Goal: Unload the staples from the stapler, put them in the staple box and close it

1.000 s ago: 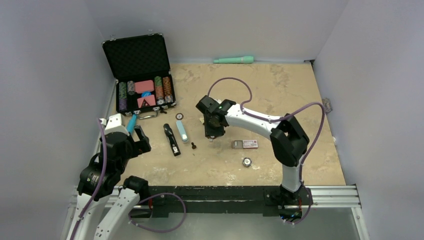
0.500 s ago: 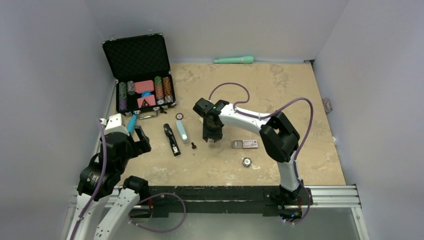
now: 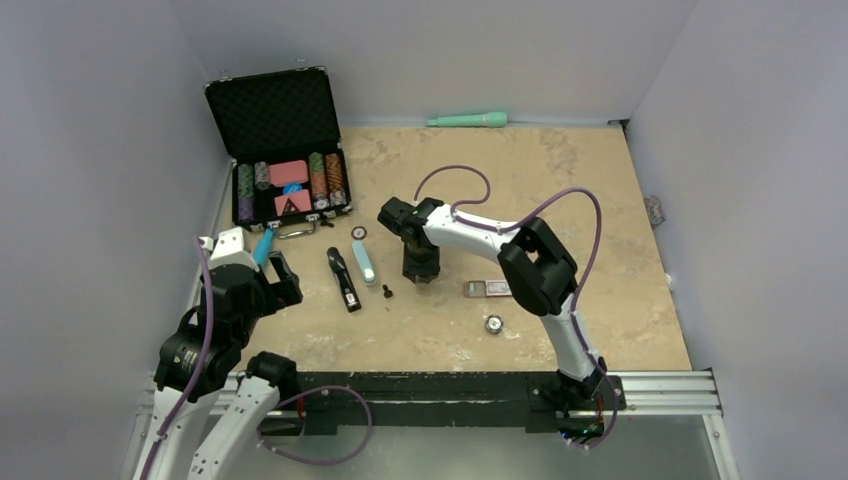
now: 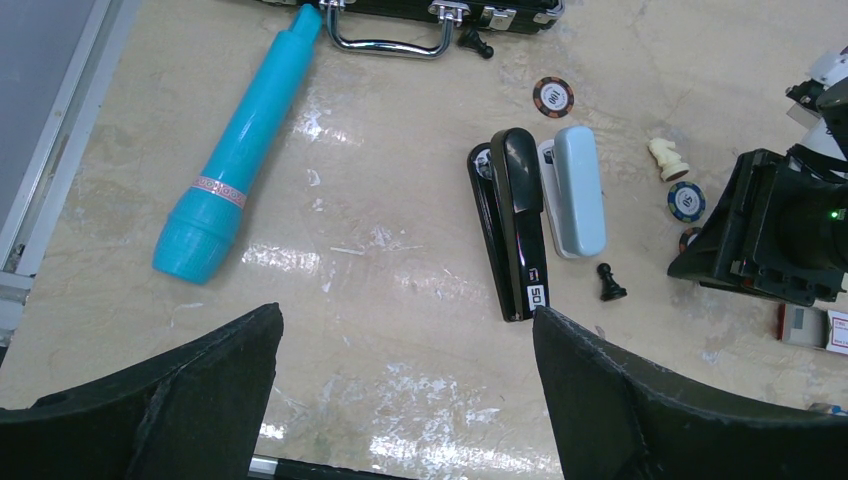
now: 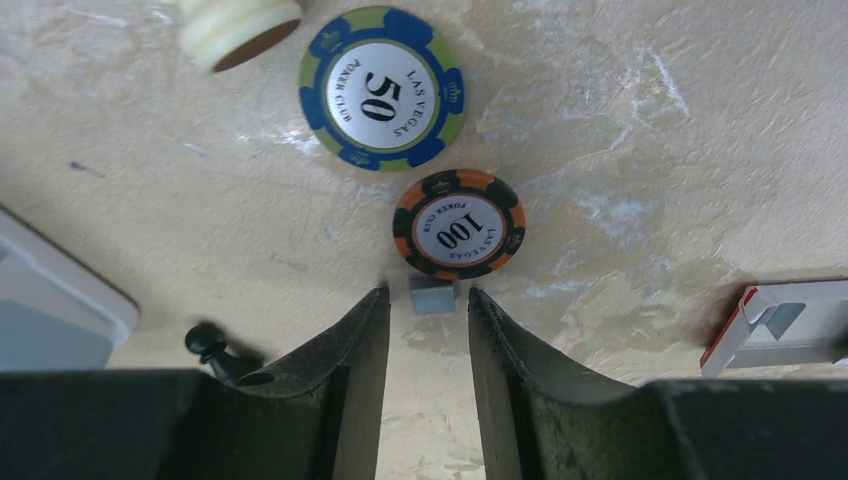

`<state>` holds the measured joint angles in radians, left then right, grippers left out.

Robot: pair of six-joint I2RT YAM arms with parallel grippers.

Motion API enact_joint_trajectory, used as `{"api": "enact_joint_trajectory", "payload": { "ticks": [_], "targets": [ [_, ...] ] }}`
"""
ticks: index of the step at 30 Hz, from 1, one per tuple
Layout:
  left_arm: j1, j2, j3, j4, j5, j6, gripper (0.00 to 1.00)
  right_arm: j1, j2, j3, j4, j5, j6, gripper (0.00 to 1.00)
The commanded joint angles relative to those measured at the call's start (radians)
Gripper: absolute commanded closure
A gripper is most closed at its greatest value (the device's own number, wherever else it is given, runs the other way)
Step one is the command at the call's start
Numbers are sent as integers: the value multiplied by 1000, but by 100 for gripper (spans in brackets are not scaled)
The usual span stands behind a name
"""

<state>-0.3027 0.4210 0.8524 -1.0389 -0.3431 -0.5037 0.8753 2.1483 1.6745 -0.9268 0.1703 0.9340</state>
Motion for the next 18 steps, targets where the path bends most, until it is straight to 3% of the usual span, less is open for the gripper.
{"api": "enact_joint_trajectory", "payload": {
  "ticks": [1, 8, 18],
  "targets": [
    [6, -6, -7, 36, 8, 22, 2, 2, -1, 14, -34, 48, 23, 63],
    [5, -4, -7, 36, 10, 24, 2, 2, -1, -18, -21, 52, 22, 66],
    [0, 8, -7, 37, 15, 26, 2, 1, 1, -16, -33, 73, -1, 81]
  ]
}}
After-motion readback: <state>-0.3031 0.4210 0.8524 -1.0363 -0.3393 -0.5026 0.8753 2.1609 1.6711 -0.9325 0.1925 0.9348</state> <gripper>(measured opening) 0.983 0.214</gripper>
